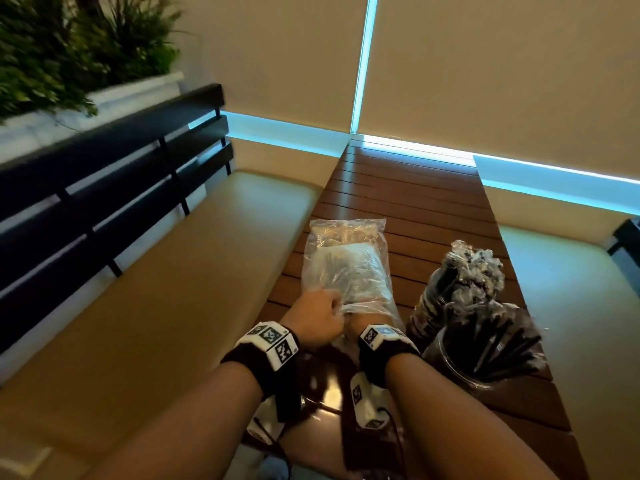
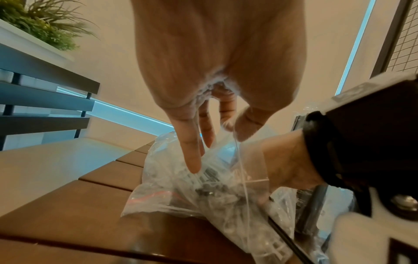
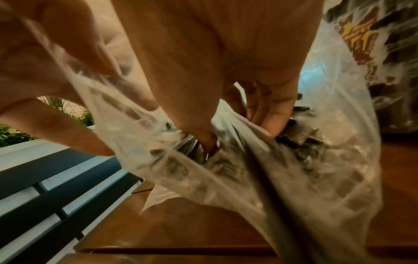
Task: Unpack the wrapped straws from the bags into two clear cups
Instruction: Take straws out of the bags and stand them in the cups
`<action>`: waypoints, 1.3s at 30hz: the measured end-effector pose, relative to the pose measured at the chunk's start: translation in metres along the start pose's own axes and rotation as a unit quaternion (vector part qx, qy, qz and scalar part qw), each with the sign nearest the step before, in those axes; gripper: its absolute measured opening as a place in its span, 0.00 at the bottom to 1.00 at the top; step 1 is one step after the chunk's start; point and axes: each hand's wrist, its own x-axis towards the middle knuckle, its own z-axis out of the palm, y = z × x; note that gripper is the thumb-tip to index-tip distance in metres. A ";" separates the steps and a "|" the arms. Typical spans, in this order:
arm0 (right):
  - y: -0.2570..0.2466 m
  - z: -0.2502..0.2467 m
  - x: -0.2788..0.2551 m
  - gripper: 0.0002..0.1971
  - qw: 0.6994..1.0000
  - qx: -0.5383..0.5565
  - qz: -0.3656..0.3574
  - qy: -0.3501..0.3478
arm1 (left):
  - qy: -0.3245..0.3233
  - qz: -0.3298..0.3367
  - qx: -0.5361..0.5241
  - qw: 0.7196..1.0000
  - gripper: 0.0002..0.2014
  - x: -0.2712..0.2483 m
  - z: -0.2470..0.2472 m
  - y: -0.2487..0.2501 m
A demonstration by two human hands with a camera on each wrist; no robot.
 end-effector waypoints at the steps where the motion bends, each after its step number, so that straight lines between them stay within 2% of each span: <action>1: 0.001 0.002 0.001 0.16 1.000 0.015 0.008 -0.007 | 0.000 0.000 -0.001 1.000 0.10 0.000 -0.001 -0.002; 3: 0.001 0.004 0.006 0.17 0.998 0.045 0.031 -0.018 | 0.002 -0.001 -0.002 1.000 0.13 0.001 -0.002 -0.006; 7: -0.007 -0.006 0.011 0.07 0.976 0.186 0.110 -0.020 | 0.007 -0.010 -0.020 1.000 0.14 0.004 -0.004 -0.007; 10: -0.005 -0.007 0.017 0.16 0.976 0.175 0.122 -0.048 | 0.001 -0.020 -0.039 0.999 0.11 0.006 -0.006 -0.005; 11: -0.004 -0.007 0.018 0.15 0.979 0.151 0.127 -0.044 | -0.003 -0.020 -0.042 0.999 0.11 0.006 -0.007 -0.004; 14: -0.005 -0.006 0.014 0.01 0.981 0.137 0.130 -0.047 | -0.018 -0.024 -0.047 0.998 0.09 0.006 -0.006 -0.005; 16: -0.008 -0.006 0.016 0.05 0.976 0.163 0.132 -0.064 | -0.017 -0.029 -0.048 0.998 0.08 0.005 -0.006 -0.006; 18: -0.006 -0.006 0.020 0.05 0.969 0.196 0.126 -0.082 | -0.015 -0.035 -0.054 0.998 0.08 0.004 -0.006 -0.007; 21: -0.004 -0.014 0.012 0.03 0.938 0.299 0.150 -0.090 | -0.010 -0.039 -0.065 0.997 0.05 0.004 -0.008 -0.006; 23: 0.001 -0.018 0.002 0.08 0.921 0.344 0.153 -0.099 | -0.005 -0.041 -0.068 0.997 0.04 0.004 -0.008 -0.004; 27: 0.007 -0.019 -0.005 0.14 0.907 0.382 0.165 -0.066 | -0.002 -0.052 -0.068 0.996 0.05 0.003 -0.007 -0.001; 28: 0.007 -0.020 -0.006 0.14 0.910 0.375 0.168 -0.061 | -0.002 -0.055 -0.067 0.996 0.06 0.004 -0.006 0.000; 30: 0.007 -0.019 -0.007 0.14 0.936 0.310 0.158 -0.043 | -0.002 -0.062 -0.066 0.996 0.07 0.004 -0.006 0.003; 33: 0.006 -0.026 -0.015 0.06 0.966 0.222 0.128 -0.027 | 0.006 -0.078 -0.048 0.996 0.06 0.007 -0.004 0.006; 39: 0.011 -0.043 -0.039 0.18 0.985 0.151 0.087 -0.010 | 0.022 -0.119 -0.026 0.992 0.12 0.019 -0.004 0.013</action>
